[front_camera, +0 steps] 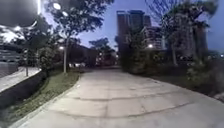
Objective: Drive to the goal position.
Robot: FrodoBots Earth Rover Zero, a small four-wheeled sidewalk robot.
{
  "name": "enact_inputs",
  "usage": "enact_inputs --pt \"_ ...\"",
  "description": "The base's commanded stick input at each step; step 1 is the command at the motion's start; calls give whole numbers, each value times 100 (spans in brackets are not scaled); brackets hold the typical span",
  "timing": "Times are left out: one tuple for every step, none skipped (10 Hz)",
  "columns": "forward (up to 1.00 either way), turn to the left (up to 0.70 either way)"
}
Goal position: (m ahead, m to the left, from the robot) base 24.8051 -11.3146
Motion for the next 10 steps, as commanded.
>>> enact_inputs --pt "70 0" --pt "70 0" --pt "70 17" --pt "70 33" --pt "70 35" --pt "70 35" --pt "70 35" --pt "70 35" --pt "70 6" --pt "70 0"
